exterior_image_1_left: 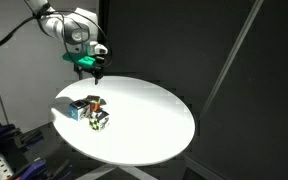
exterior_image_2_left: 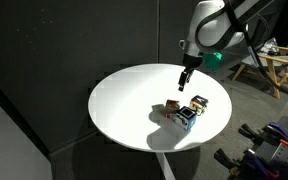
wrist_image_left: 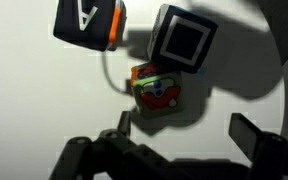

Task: Stack the toy blocks together

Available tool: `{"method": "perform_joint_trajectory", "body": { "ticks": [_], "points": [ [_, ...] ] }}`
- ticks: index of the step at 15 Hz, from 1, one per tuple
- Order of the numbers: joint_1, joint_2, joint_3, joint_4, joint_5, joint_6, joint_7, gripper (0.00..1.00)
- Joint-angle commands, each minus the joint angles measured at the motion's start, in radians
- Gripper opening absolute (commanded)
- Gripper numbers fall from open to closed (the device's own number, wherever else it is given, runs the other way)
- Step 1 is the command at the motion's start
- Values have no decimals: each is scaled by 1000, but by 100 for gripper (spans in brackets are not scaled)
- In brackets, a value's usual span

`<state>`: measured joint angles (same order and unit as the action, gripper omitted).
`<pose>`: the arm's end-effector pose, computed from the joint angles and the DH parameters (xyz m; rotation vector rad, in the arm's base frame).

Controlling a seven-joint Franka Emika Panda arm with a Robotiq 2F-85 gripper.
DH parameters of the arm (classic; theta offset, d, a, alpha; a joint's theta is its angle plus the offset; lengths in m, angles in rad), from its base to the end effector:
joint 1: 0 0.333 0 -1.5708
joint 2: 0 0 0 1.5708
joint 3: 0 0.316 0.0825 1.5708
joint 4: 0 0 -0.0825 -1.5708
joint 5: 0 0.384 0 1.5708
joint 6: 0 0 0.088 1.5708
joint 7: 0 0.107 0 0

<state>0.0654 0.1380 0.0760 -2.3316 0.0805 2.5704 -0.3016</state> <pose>0.5220 0.0731 0.2881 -3.0338 -0.5775 -0.1624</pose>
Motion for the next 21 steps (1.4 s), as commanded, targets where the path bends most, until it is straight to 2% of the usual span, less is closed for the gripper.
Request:
{"method": "perform_joint_trajectory", "body": {
  "ticks": [1, 13, 21],
  "points": [
    [-7, 57, 18, 61, 1, -24, -1, 100],
    [-4, 261, 33, 217, -57, -9, 21, 100],
    [-10, 349, 37, 277, -82, 1, 9, 100]
  ]
}}
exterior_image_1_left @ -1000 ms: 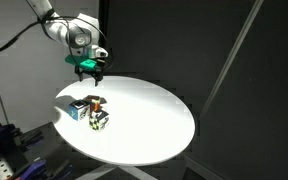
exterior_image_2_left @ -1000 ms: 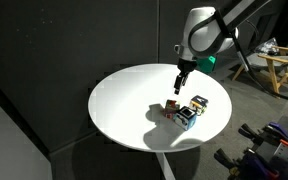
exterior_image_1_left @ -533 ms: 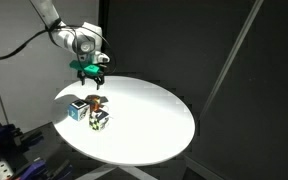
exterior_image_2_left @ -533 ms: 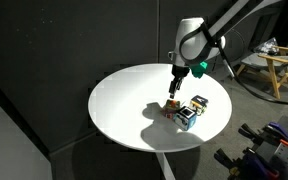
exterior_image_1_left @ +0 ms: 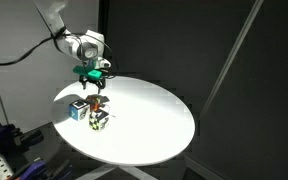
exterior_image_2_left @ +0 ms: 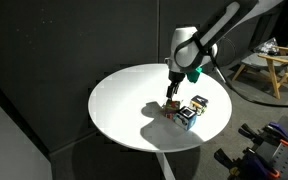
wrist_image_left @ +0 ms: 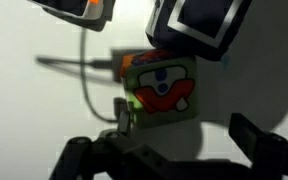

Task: Stack the toy blocks together

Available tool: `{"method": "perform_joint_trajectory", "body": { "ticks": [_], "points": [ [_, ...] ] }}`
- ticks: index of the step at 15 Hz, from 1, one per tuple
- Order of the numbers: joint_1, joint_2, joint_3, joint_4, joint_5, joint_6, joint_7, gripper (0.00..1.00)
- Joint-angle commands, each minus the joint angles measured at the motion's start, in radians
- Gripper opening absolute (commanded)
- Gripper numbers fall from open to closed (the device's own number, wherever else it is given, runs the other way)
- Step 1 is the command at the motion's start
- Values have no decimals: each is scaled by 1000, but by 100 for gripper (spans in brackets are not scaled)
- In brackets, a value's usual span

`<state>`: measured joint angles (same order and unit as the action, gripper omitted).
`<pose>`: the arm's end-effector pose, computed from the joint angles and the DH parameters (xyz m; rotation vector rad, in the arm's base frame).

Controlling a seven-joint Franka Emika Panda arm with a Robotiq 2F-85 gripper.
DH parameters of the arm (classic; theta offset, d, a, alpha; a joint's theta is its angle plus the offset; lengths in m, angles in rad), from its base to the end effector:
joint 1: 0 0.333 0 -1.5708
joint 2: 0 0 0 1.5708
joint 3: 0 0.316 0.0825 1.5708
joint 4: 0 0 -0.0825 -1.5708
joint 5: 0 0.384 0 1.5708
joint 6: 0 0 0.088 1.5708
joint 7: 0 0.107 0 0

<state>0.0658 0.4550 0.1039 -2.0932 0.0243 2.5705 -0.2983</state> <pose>0.5784 0.0984 0.2047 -3.0109 -0.6680 -0.0432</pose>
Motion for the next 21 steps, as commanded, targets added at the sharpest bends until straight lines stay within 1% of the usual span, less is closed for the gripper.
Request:
{"method": "perform_joint_trajectory", "body": {
  "ticks": [1, 11, 21],
  "points": [
    [-11, 40, 9, 43, -28, 2, 3, 100],
    [-14, 86, 7, 71, -53, 13, 0, 100],
    [-13, 107, 3, 70, -113, 12, -20, 100]
  ]
}}
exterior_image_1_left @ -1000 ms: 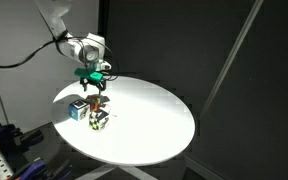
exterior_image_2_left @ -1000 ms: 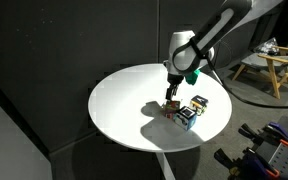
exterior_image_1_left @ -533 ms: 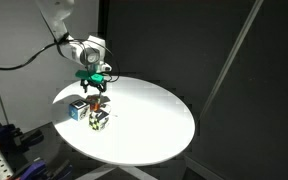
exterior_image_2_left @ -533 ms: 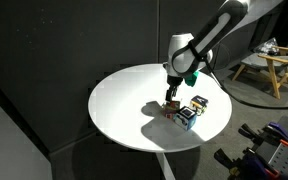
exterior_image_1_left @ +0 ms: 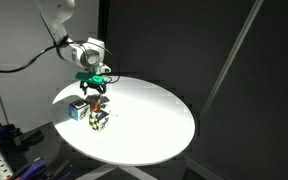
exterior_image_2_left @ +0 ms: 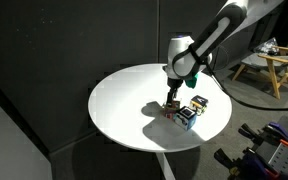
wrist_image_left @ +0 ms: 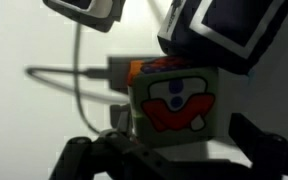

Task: Stack the toy blocks together

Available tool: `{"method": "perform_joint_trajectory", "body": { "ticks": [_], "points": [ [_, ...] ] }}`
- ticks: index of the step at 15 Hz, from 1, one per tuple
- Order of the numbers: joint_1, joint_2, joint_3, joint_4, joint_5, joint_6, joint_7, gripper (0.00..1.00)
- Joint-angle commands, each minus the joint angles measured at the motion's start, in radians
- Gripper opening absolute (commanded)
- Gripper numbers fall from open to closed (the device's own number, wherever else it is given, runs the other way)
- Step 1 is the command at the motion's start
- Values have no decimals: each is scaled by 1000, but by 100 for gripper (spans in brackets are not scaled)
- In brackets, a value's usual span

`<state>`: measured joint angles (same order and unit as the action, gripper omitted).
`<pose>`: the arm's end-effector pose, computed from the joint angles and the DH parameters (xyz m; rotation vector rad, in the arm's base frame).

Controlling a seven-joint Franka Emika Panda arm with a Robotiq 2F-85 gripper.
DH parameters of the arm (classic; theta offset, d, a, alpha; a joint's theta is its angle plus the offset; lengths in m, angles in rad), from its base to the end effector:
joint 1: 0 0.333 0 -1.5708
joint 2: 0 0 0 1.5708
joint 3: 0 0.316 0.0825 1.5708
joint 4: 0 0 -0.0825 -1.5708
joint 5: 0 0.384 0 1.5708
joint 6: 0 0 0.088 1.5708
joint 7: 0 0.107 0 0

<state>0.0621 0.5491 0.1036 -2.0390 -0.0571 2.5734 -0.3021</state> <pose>0.5859 0.0988 0.1696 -3.0198 -0.7732 0.0143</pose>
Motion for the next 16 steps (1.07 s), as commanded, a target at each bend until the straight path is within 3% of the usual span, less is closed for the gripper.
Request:
{"method": "perform_joint_trajectory", "body": {
  "ticks": [1, 16],
  "points": [
    [-9, 15, 3, 16, -38, 11, -17, 100],
    [-10, 53, 1, 18, -63, 35, -26, 100]
  ]
}}
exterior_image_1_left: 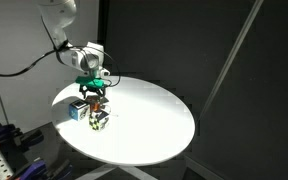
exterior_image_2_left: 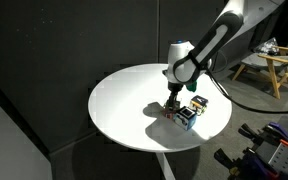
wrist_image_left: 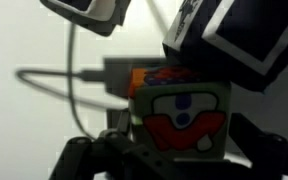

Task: Stack the toy blocks together

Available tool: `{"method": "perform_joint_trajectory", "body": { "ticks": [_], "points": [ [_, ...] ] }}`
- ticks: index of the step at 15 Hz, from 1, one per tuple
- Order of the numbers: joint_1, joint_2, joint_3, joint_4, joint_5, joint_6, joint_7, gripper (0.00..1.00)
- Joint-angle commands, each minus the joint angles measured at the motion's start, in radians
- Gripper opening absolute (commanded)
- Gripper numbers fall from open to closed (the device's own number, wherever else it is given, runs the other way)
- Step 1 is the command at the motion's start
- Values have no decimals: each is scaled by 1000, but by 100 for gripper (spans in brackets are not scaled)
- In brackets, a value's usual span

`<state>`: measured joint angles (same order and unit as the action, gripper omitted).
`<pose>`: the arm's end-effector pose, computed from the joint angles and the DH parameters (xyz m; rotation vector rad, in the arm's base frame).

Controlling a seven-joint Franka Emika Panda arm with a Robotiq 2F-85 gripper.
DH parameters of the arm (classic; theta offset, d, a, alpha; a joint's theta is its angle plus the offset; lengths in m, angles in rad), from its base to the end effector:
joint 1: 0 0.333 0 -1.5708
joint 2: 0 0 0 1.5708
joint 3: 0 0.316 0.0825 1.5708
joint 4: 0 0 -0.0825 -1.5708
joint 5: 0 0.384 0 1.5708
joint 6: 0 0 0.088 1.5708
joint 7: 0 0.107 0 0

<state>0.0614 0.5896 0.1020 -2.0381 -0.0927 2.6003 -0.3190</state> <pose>0.5822 0.0983 0.1483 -3.0137 -0.8438 0.0340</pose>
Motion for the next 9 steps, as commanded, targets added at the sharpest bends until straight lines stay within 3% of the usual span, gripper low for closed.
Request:
{"method": "perform_joint_trajectory", "body": {
  "ticks": [1, 2, 5, 9],
  "points": [
    [-11, 10, 5, 17, -24, 3, -8, 75],
    [-10, 8, 5, 15, -23, 3, -4, 73],
    [0, -12, -5, 10, -23, -11, 24, 50],
    [12, -43, -24, -5, -25, -24, 72, 28]
  ]
}}
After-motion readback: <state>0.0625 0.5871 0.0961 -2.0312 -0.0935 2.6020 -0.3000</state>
